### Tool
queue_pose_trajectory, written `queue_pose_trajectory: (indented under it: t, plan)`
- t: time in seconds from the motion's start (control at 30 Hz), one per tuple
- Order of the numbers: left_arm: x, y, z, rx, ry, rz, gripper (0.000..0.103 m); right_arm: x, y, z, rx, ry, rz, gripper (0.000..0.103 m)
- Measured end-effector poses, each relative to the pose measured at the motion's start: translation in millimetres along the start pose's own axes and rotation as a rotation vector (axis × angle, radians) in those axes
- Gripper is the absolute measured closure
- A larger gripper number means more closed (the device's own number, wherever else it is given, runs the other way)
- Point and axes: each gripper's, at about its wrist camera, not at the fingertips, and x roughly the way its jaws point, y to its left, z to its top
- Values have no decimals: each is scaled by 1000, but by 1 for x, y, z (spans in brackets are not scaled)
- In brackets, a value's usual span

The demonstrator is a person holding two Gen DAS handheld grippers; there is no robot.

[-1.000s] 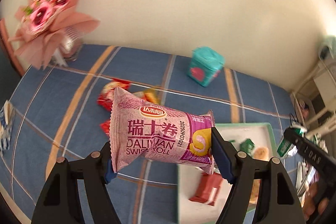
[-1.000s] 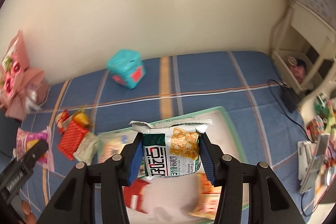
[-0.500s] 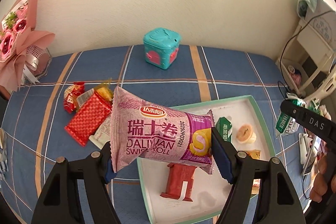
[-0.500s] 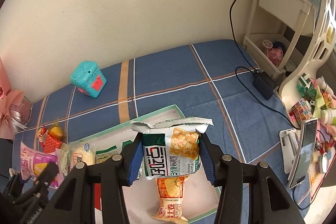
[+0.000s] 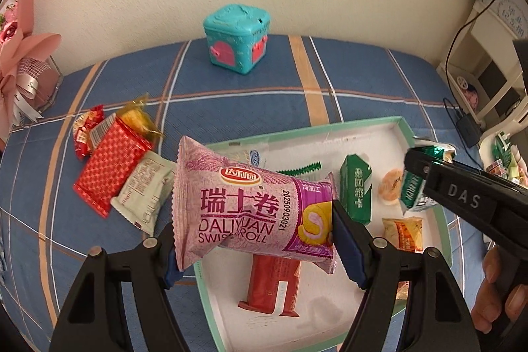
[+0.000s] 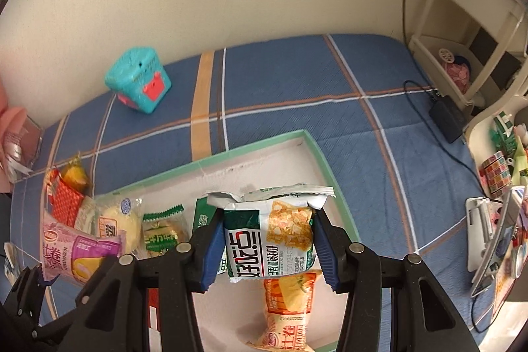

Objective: Organize snacks
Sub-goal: 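Carry the Swiss roll bag over the tray with the left gripper while the right carries the cracker pack, then open both grippers to drop the Swiss roll bag and cracker pack into the tray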

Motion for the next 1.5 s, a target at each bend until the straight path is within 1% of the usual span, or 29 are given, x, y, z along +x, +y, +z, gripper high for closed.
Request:
queue_pose_trajectory:
  t: [0.23, 0.63, 1.1, 1.4, 1.47, 1.5]
  plan:
    - [14, -4, -3, 11, 33, 4, 27, 20, 7, -5, -18, 49, -10, 51]
    - [34, -7, -9, 17, 85, 19, 27, 29, 13, -5, -41, 71, -21, 51]
    - [46, -9, -11, 15, 106, 29, 26, 50, 17, -9, -46, 123, -33, 49]
    - [46, -5, -10, 1, 119, 25, 25, 51, 13, -10, -33, 134, -36, 41]
    - [44, -4, -10, -1, 116, 24, 24, 49, 13, -9, -32, 127, -41, 38]
    - [43, -4, -9, -1, 112, 26, 21, 47, 12, -8, -31, 125, -46, 37]
